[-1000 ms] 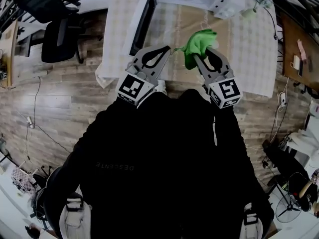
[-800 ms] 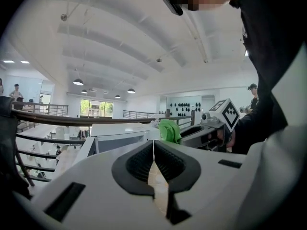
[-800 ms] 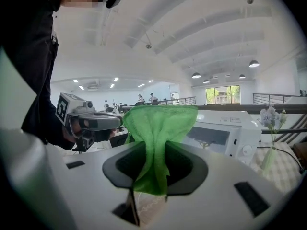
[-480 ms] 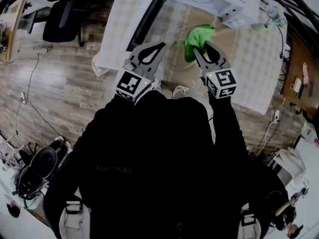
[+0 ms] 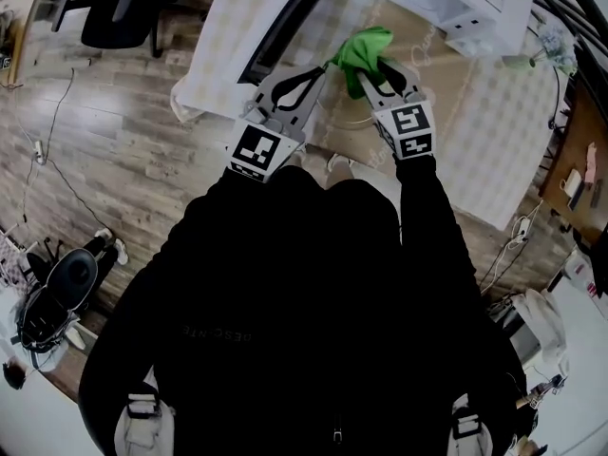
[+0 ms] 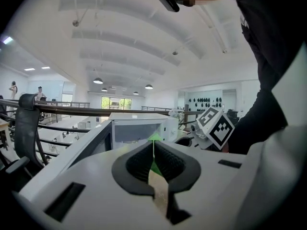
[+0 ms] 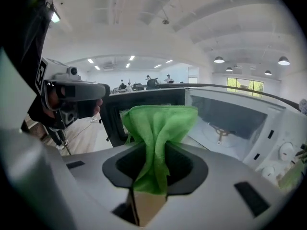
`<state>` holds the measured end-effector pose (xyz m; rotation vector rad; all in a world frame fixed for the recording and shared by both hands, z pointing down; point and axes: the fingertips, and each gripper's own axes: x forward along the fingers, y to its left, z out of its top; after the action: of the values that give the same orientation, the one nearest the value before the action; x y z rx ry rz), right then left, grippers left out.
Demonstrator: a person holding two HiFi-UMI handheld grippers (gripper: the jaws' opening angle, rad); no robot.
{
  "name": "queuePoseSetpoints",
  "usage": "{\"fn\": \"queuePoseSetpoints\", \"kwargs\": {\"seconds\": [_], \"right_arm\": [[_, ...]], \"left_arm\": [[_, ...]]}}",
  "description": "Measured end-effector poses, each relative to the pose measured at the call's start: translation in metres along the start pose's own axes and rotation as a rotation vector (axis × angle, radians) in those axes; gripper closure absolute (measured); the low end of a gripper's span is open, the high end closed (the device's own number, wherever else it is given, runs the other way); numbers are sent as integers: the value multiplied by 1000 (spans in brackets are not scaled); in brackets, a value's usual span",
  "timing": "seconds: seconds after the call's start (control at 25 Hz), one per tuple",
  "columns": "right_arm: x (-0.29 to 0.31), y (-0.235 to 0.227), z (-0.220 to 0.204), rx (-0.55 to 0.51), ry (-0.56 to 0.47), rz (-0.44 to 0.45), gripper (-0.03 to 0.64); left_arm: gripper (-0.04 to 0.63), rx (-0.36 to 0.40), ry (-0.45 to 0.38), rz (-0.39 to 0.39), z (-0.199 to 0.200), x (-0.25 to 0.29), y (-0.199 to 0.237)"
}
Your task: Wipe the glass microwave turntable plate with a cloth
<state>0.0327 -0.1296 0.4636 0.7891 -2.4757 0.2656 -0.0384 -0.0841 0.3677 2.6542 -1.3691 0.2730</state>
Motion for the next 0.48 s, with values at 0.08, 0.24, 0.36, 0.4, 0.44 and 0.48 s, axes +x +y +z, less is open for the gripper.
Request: {"fn": "queuePoseSetpoints", "kwargs": {"seconds": [0.08, 0.24, 0.36, 0.4, 0.44, 0.48], "right_arm": [[18, -1, -7, -22, 20, 8, 479], [50, -6, -18, -39, 43, 15, 479], [71, -9, -28, -33, 65, 15, 479], [77, -9, -32, -29, 75, 15, 479], [84, -9, -37, -26, 84, 17, 479], [90, -10, -42, -23, 93, 19, 479]], "left_arm": [[574, -1, 9, 10, -11, 4, 2], [574, -9, 28, 22, -31, 15, 6], [574, -21, 39, 32, -48, 24, 13], [574, -30, 43, 35, -53, 26, 15], [574, -41, 45, 38, -58, 29, 18], [574, -50, 45, 41, -63, 32, 21]]}}
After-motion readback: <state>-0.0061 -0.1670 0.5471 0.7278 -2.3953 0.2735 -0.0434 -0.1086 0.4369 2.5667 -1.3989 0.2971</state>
